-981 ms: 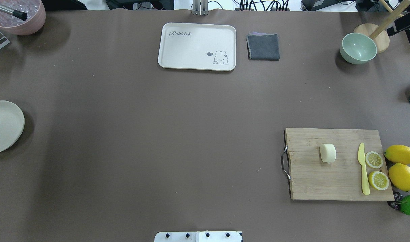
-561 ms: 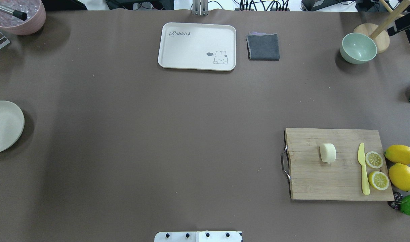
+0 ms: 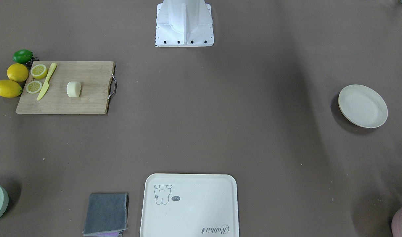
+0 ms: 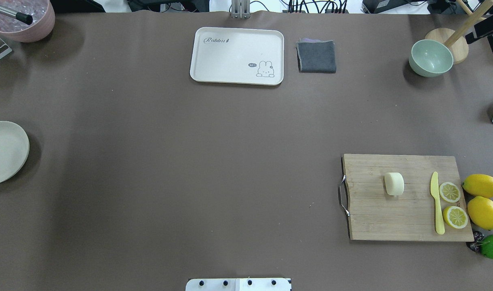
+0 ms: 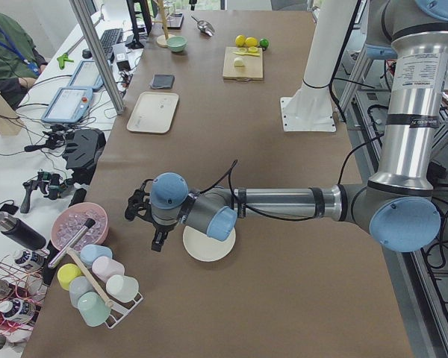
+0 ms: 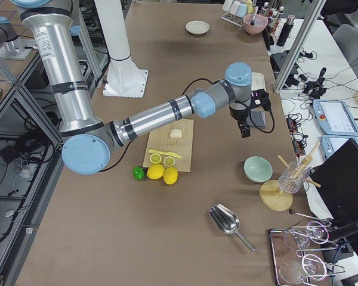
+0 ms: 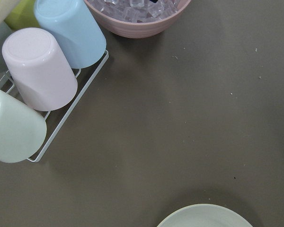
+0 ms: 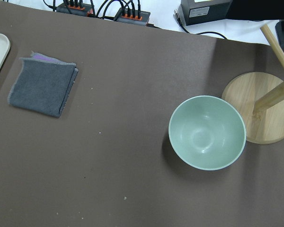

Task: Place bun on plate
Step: 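Lower the left gripper to the rim of the pale green plate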

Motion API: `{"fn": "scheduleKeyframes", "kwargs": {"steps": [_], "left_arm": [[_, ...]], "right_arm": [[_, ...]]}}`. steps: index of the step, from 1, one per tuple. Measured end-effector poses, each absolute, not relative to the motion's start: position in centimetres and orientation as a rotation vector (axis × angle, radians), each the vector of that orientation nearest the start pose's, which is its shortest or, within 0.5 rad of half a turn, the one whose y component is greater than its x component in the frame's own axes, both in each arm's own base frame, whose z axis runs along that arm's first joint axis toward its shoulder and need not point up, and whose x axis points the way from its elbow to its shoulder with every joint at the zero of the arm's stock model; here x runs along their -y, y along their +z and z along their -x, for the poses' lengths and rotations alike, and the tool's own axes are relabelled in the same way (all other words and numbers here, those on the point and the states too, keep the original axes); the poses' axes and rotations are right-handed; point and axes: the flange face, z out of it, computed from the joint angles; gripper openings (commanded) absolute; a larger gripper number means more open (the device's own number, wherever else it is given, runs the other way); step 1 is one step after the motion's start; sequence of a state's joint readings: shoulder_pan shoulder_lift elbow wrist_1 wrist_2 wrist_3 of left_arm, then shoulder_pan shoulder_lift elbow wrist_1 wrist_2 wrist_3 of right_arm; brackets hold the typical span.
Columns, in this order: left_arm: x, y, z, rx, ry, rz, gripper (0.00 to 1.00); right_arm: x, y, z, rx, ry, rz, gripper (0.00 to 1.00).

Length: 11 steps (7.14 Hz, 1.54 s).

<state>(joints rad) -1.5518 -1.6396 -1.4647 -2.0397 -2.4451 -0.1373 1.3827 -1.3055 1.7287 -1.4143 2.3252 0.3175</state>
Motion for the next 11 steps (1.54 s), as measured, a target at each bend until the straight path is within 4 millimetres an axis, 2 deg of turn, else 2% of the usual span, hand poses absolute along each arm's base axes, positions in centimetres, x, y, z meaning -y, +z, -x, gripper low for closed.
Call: {"fn": "scheduleKeyframes", "kwargs": {"steps": [2,5,8,10,11], "left_arm": [[53.9,62.0,4.5,-0.888,0.083,-0.332,0.98],[53.7,63.4,3.7,-0.890,0.094,-0.321,0.98],[52.6,64.9,2.3,-0.894,0.111,-0.286,0.97],[52.0,66.3,1.1,-0.897,0.128,-0.260,0.97],[51.6,67.7,0.4,-0.899,0.140,-0.248,0.96]], "right_arm": [[59.4,41.7,4.6,0.844,-0.098,-0.352,1.00],[59.4,41.8,4.7,0.842,-0.098,-0.352,1.00],[59.4,41.8,4.7,0.841,-0.096,-0.351,1.00],[59.4,41.8,4.7,0.841,-0.097,-0.353,1.00],[59.3,41.9,4.7,0.841,-0.098,-0.354,1.00]]}}
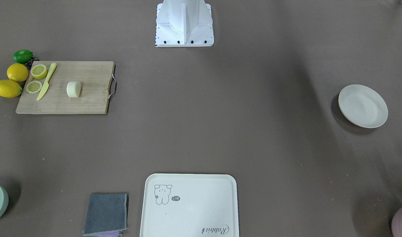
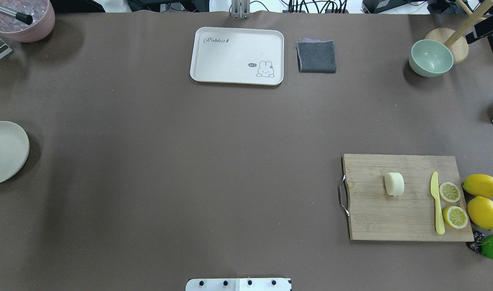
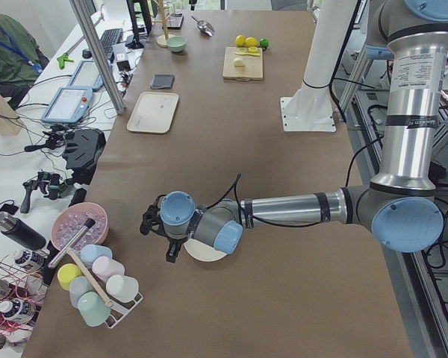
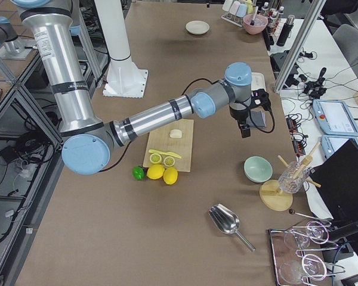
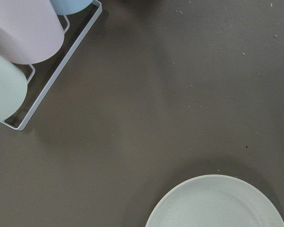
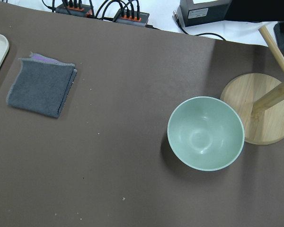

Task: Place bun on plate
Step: 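Lower the left gripper to the rim of the pale green plate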

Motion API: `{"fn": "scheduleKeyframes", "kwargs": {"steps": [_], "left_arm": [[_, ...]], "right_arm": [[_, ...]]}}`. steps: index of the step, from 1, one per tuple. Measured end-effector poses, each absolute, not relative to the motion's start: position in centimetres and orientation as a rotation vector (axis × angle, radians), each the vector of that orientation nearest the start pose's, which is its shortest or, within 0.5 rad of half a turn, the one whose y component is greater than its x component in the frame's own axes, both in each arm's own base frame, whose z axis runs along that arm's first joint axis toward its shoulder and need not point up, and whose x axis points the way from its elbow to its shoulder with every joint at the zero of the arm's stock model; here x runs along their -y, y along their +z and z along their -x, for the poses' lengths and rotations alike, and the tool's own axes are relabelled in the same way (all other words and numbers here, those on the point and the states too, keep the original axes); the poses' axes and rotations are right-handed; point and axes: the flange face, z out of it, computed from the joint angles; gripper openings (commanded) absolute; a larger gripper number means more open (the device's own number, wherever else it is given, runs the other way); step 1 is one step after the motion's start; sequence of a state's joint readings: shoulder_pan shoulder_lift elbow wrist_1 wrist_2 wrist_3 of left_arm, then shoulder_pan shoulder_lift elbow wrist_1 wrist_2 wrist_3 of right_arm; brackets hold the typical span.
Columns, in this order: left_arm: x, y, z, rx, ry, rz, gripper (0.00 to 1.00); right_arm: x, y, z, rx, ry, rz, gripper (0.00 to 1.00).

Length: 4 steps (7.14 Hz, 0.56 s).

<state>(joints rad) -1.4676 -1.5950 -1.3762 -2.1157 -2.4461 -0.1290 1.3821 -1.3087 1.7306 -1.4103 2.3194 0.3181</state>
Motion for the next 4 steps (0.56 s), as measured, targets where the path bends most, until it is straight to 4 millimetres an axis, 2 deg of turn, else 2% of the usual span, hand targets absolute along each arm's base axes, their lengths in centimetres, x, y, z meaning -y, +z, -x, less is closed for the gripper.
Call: {"fn": "scheduleKeyframes", "kwargs": {"steps": [1,2,4], "left_arm": [[51.1,69.6,-0.7,-0.902,0.161,-0.238,0.95],[50.7,70.9,-2.2,-0.906,0.192,-0.231,0.89],[50.1,72.1,-5.5,-0.906,0.254,-0.204,0.88]], "right_arm": [[59.2,41.9,4.6,0.841,-0.099,-0.356,1.00],[59.1,42.0,4.6,0.839,-0.100,-0.357,1.00],[59.3,41.8,4.6,0.833,-0.103,-0.365,1.00]]}}
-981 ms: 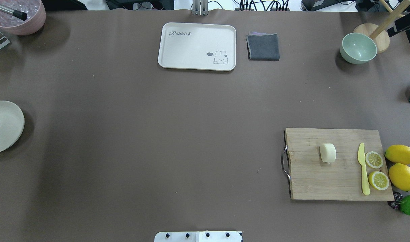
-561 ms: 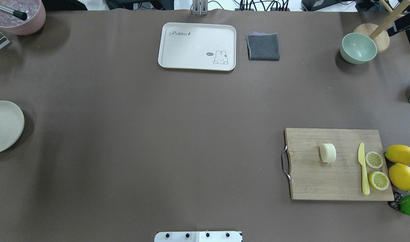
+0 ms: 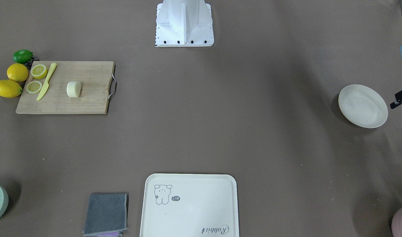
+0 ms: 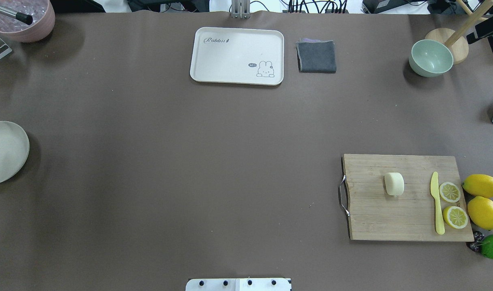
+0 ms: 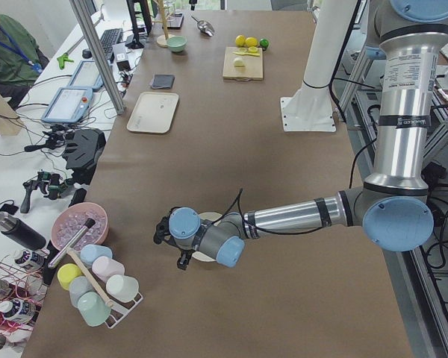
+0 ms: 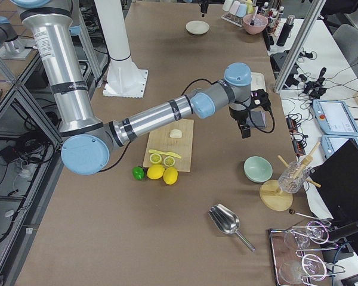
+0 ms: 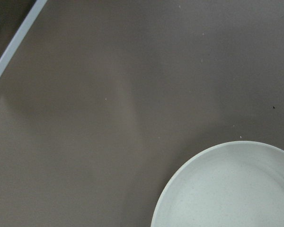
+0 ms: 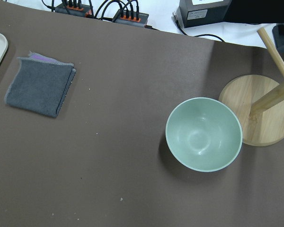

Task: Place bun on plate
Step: 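Lower the left gripper to the rim of the pale green plate, then grip the plate rim with the left gripper and lift it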

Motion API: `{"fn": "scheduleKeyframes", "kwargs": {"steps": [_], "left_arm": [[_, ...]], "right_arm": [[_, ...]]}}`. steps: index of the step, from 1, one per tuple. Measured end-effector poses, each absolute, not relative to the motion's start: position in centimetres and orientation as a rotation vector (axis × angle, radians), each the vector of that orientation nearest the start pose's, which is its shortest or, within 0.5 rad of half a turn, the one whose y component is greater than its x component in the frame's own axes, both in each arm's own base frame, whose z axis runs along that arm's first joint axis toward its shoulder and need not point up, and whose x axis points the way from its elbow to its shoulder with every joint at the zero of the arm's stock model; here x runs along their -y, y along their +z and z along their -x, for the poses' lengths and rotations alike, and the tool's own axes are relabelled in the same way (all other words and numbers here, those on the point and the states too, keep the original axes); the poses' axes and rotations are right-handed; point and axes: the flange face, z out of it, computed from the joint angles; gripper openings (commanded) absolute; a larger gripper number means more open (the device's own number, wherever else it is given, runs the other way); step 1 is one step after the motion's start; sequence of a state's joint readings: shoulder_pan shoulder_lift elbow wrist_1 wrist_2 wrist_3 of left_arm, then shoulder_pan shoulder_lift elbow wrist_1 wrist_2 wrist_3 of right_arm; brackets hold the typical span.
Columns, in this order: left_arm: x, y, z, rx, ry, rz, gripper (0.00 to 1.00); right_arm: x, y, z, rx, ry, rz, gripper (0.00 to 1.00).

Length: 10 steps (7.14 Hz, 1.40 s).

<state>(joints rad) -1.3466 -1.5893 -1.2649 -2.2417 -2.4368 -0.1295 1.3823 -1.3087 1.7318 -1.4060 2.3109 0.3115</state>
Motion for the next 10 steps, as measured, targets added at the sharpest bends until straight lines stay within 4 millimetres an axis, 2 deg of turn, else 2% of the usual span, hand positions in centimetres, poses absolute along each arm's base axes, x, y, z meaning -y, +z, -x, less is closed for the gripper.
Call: {"fn": "scheduleKeyframes", "kwargs": {"steps": [2,3,4,5,6,10], "left_arm": [[49.6,72.8,-8.4,-0.907,0.304,-0.169,0.84],[49.5,73.2,-9.4,-0.906,0.317,-0.155,0.84],[49.5,73.6,-10.0,-0.896,0.326,-0.145,0.79],[49.4,74.0,-10.5,-0.881,0.334,-0.141,0.50],[49.5,74.1,-10.9,-0.873,0.340,-0.140,0.03],[49.4,74.0,-11.1,-0.868,0.353,-0.153,0.00]], "right_arm": [[59.3,41.6,4.5,0.832,-0.098,-0.368,1.00],[59.3,41.6,4.5,0.832,-0.098,-0.369,1.00],[59.4,41.6,4.5,0.831,-0.098,-0.370,1.00],[59.4,41.5,4.5,0.831,-0.098,-0.371,1.00],[59.4,41.5,4.5,0.831,-0.098,-0.371,1.00],[59.4,41.4,5.0,0.832,-0.107,-0.370,1.00]]}}
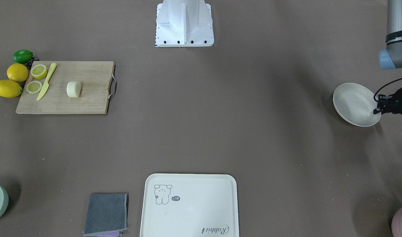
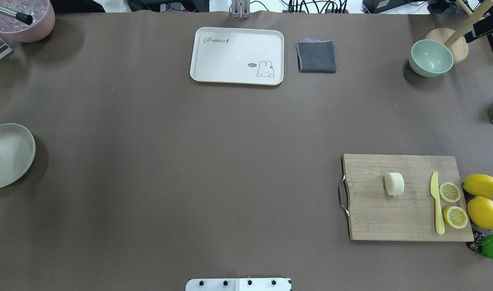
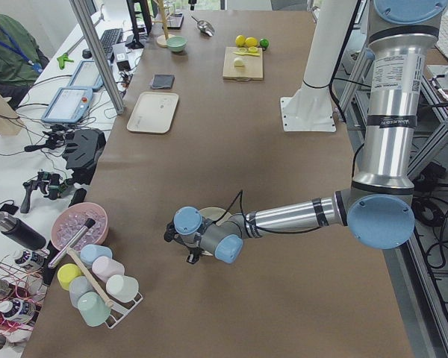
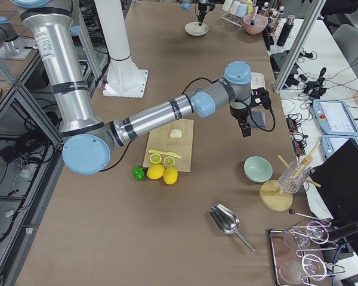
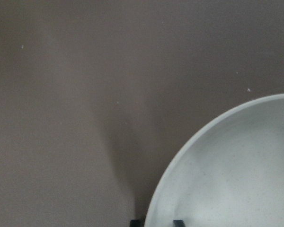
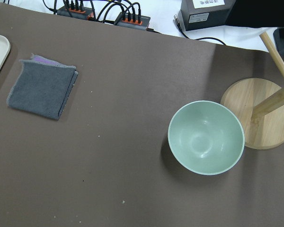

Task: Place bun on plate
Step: 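Grip the plate rim with the left gripper and lift it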

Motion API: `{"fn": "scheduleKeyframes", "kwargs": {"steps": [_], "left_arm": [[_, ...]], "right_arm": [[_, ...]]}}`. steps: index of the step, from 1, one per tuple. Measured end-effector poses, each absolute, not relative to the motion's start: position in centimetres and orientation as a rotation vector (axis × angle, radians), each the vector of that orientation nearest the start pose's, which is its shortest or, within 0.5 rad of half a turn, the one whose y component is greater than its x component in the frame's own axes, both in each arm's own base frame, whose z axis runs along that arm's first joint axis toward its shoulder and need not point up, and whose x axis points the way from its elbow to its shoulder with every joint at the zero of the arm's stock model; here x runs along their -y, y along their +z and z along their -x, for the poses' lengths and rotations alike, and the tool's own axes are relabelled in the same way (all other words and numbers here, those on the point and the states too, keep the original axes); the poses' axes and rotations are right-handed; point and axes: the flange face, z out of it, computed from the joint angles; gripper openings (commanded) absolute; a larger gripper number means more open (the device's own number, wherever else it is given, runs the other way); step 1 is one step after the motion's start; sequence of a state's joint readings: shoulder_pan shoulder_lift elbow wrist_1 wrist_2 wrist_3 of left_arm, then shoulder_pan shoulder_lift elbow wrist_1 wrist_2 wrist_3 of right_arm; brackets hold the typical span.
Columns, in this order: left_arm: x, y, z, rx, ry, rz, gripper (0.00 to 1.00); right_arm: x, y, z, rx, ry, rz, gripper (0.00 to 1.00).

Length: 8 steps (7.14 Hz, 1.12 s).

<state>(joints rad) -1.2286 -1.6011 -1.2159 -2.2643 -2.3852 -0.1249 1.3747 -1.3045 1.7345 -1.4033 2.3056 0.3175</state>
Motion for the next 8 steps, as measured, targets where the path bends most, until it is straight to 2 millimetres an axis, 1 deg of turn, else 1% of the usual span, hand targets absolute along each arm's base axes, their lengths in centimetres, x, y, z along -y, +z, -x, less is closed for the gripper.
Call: {"fn": "scheduleKeyframes", "kwargs": {"steps": [2,3,6,7,8], "left_arm": [[49.5,73.7,-10.9,-0.870,0.346,-0.161,0.00],[50.0,72.9,-10.4,-0.877,0.334,-0.176,0.00],[52.3,69.6,-7.8,-0.947,0.261,-0.213,0.00],[53.5,67.9,-7.0,-0.983,0.220,-0.218,0.00],[55.3,64.9,-6.8,-1.032,0.180,-0.227,0.00]], "right_arm": [[59.4,41.0,5.3,0.835,-0.113,-0.376,1.00],[59.5,40.7,5.4,0.836,-0.117,-0.380,1.00],[59.4,40.0,5.5,0.840,-0.124,-0.390,1.00],[59.5,39.6,5.7,0.844,-0.127,-0.392,1.00],[59.6,39.3,5.9,0.847,-0.128,-0.389,1.00]]}}
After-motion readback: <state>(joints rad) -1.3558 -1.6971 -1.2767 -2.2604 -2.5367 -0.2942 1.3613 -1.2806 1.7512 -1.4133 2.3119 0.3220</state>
